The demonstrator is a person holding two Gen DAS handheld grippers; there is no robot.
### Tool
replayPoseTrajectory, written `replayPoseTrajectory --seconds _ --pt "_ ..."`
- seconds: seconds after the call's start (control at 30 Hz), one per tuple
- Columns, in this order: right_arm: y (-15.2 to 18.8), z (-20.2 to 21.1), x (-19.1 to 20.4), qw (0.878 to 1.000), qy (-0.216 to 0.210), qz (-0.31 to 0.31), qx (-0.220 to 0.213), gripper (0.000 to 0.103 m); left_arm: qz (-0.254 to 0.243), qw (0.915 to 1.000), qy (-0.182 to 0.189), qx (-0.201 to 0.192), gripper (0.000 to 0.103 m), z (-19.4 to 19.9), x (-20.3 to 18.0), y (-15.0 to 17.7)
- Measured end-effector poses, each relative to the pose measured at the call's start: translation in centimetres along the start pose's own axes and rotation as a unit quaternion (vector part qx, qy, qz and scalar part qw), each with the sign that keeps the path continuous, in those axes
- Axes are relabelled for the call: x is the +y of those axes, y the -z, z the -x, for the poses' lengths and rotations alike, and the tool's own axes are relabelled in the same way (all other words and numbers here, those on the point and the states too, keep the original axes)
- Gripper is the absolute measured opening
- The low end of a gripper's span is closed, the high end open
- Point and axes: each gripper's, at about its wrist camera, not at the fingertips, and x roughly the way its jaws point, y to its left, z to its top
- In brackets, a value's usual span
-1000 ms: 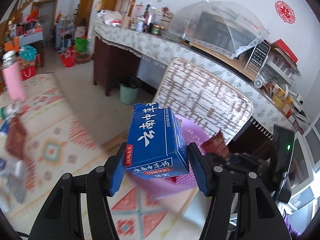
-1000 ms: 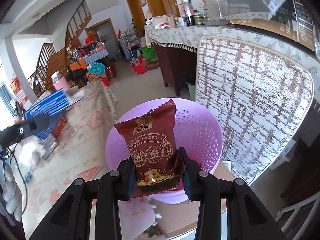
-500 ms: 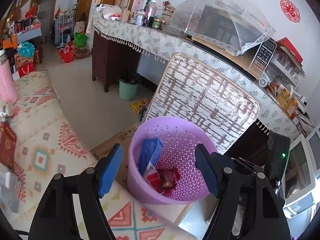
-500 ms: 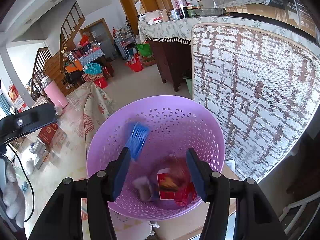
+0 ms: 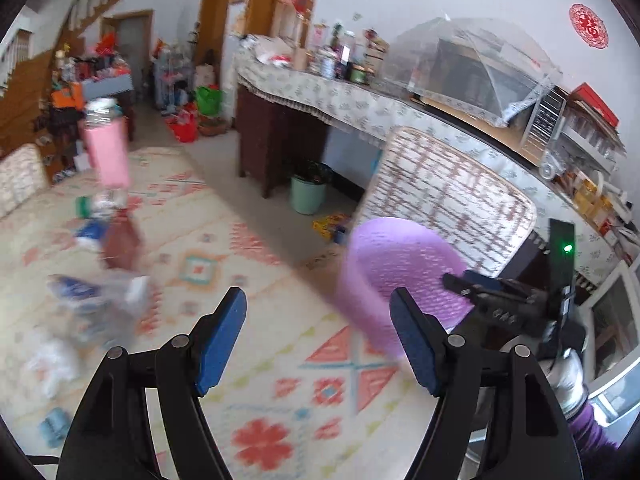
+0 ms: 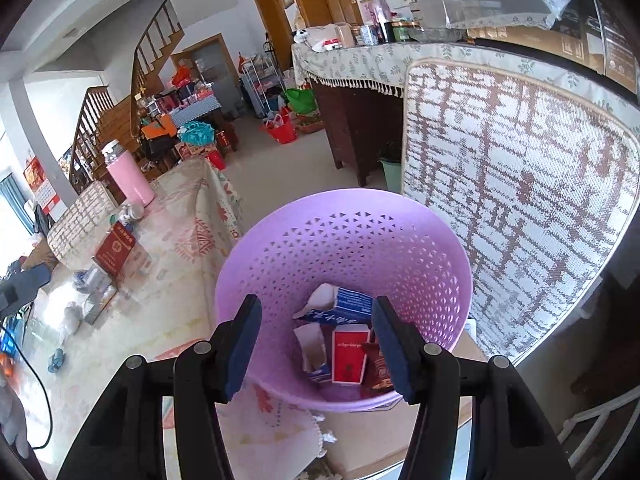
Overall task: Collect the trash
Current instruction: 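Open both tools over the wastebasket to drop box and bag, then grasp light-blue tape roll with left tool while right tool grasps white medicine box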
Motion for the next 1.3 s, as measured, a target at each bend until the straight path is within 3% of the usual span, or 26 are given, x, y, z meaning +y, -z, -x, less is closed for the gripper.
replayPoseTrajectory --seconds 0.13,0.47,0.8,1.17,1.27,1.3 --pt "0.5 0.6 1.5 1.000 -0.007 0.010 -0.003 0.063 0.009 0.9982 -0.057 -0.017 0.073 3.6 3.8 1.8" --pt "2.1 -0.4 7.3 0.999 -0.029 0.041 0.017 0.064 0.089 0.9856 -0.139 -0.036 0.074 8.7 13.6 6.5" --pt "3.0 -2.7 14.1 0.995 -0.037 0.082 0.042 0.065 0.188 0.9665 -0.169 -0.044 0.074 11.6 23.5 9.9" --pt "3.5 -5.5 20.7 0.989 -0.049 0.121 0.064 0.065 0.238 0.9548 -0.170 -0.051 0.074 12.7 28.4 11.9" --pt "2.3 -6.4 22.1 0.990 -0.045 0.121 0.058 0.065 0.247 0.9514 -0.177 -0.051 0.074 12.9 29.5 12.5" --pt "0.4 -6.5 22.7 0.991 -0.041 0.115 0.044 0.065 0.251 0.9495 -0.182 -0.051 0.074 13.1 29.8 12.6"
